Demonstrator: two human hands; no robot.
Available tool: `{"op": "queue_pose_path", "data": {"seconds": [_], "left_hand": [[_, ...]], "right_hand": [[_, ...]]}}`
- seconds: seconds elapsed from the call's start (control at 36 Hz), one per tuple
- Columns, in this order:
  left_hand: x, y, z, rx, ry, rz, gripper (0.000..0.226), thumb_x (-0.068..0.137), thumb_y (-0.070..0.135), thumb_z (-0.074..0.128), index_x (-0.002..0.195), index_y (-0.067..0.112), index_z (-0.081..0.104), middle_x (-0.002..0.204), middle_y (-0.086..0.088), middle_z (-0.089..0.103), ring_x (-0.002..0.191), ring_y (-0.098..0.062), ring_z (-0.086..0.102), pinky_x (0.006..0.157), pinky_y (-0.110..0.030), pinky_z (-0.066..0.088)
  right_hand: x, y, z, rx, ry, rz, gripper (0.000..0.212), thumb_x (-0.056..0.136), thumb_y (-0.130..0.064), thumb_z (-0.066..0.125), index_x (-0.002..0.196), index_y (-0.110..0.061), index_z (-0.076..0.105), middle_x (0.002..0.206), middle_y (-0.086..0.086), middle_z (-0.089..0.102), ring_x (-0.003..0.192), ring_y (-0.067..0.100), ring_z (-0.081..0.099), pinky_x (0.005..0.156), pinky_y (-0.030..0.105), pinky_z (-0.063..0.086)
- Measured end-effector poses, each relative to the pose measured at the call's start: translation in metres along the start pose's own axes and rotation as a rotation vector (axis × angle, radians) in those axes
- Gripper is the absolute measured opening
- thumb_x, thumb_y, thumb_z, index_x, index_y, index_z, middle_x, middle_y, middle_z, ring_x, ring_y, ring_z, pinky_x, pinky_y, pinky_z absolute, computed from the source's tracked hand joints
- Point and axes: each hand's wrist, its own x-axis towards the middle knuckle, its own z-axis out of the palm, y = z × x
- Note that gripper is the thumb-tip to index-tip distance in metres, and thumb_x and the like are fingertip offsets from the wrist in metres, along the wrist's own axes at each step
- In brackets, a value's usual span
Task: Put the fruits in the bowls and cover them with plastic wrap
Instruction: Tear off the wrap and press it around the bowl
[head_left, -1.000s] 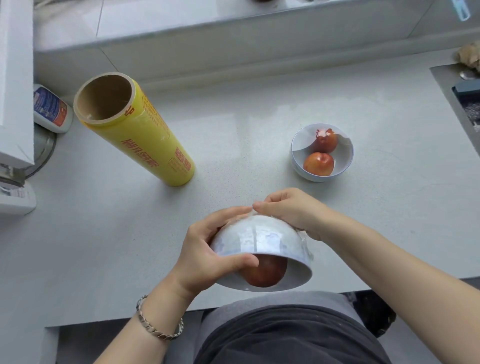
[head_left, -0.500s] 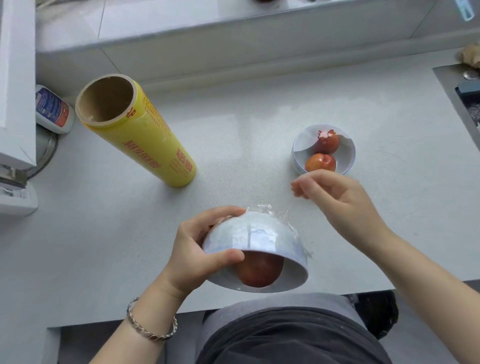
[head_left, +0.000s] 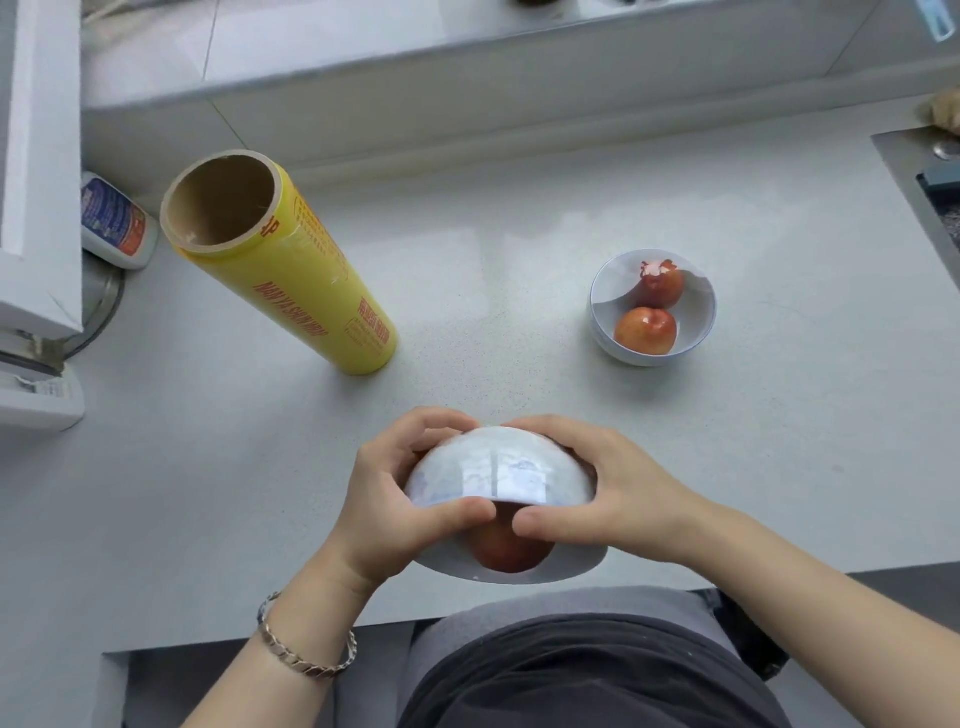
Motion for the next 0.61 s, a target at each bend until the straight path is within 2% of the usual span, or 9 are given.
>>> {"op": "queue_pose_path", "data": {"seconds": [0.14,0.22,0.28,0.33,0.39,0.44,0.5,0.56,0.61], "left_hand": [[0.000,-0.003,0.006,-0.193,0.112,-0.044,0.057,0.044,0.069,0.077,0.087,0.033,0.069,0.076,0.000,0.072,0.070,-0.012,0.064,0.064,-0.022,0.050],[0.001,-0.004,0.011,-0.381,0.178,-0.124,0.063,0.043,0.064,0.081,0.087,0.021,0.068,0.075,-0.002,0.072,0.067,-0.015,0.066,0.062,-0.024,0.053],[0.004,-0.004,0.015,-0.426,0.161,-0.187,0.076,0.043,0.063,0.081,0.095,0.013,0.061,0.080,-0.002,0.072,0.072,-0.016,0.067,0.064,-0.025,0.054],[0.008,-0.002,0.015,-0.396,0.099,-0.238,0.079,0.047,0.060,0.080,0.105,0.012,0.058,0.091,-0.001,0.072,0.083,-0.015,0.067,0.071,-0.023,0.053],[0.015,0.004,0.011,-0.314,0.006,-0.267,0.065,0.057,0.049,0.072,0.111,0.015,0.059,0.102,0.001,0.070,0.093,-0.012,0.065,0.076,-0.018,0.050],[0.023,0.011,0.006,-0.185,-0.100,-0.276,0.056,0.062,0.049,0.059,0.110,0.021,0.061,0.107,0.005,0.069,0.098,-0.005,0.064,0.079,-0.013,0.048],[0.030,0.016,0.008,-0.075,-0.204,-0.291,0.053,0.061,0.054,0.056,0.107,0.028,0.061,0.111,0.008,0.067,0.104,-0.003,0.062,0.087,-0.014,0.047],[0.034,0.017,0.014,0.047,-0.265,-0.288,0.051,0.058,0.059,0.056,0.102,0.034,0.061,0.108,0.015,0.066,0.103,0.002,0.060,0.089,-0.012,0.045],[0.036,0.014,0.021,0.116,-0.229,-0.266,0.045,0.056,0.062,0.057,0.092,0.036,0.064,0.093,0.020,0.067,0.091,0.008,0.061,0.080,-0.008,0.044]], "right_hand": [[-0.001,0.012,-0.007,0.256,-0.057,0.019,0.057,0.052,-0.044,0.072,0.107,-0.036,0.061,0.106,-0.013,0.067,0.102,0.005,0.061,0.087,0.020,0.047],[0.000,0.018,-0.011,0.413,-0.032,0.027,0.066,0.053,-0.043,0.077,0.112,-0.018,0.063,0.106,0.002,0.067,0.100,0.014,0.063,0.086,0.025,0.049],[0.003,0.020,-0.012,0.466,0.010,0.036,0.063,0.056,-0.044,0.076,0.110,-0.013,0.065,0.103,0.006,0.068,0.097,0.017,0.064,0.085,0.027,0.050],[0.005,0.021,-0.013,0.492,0.051,0.057,0.052,0.060,-0.042,0.070,0.102,-0.012,0.068,0.095,0.004,0.069,0.092,0.017,0.065,0.082,0.027,0.050],[0.007,0.021,-0.014,0.479,0.081,0.079,0.048,0.060,-0.043,0.067,0.096,-0.011,0.070,0.090,0.003,0.068,0.086,0.016,0.065,0.080,0.028,0.049],[0.007,0.020,-0.015,0.442,0.084,0.087,0.049,0.058,-0.044,0.068,0.093,-0.011,0.071,0.086,0.003,0.068,0.082,0.016,0.064,0.077,0.027,0.049],[0.008,0.017,-0.016,0.371,0.067,0.088,0.052,0.057,-0.046,0.070,0.095,-0.011,0.071,0.087,0.006,0.069,0.082,0.016,0.064,0.078,0.029,0.049],[0.011,0.014,-0.016,0.312,0.061,0.094,0.052,0.057,-0.049,0.070,0.095,-0.013,0.071,0.086,0.007,0.069,0.082,0.014,0.064,0.078,0.030,0.049],[0.013,0.011,-0.016,0.293,0.068,0.100,0.051,0.057,-0.051,0.070,0.093,-0.016,0.072,0.086,0.006,0.072,0.082,0.012,0.065,0.078,0.029,0.051]]}}
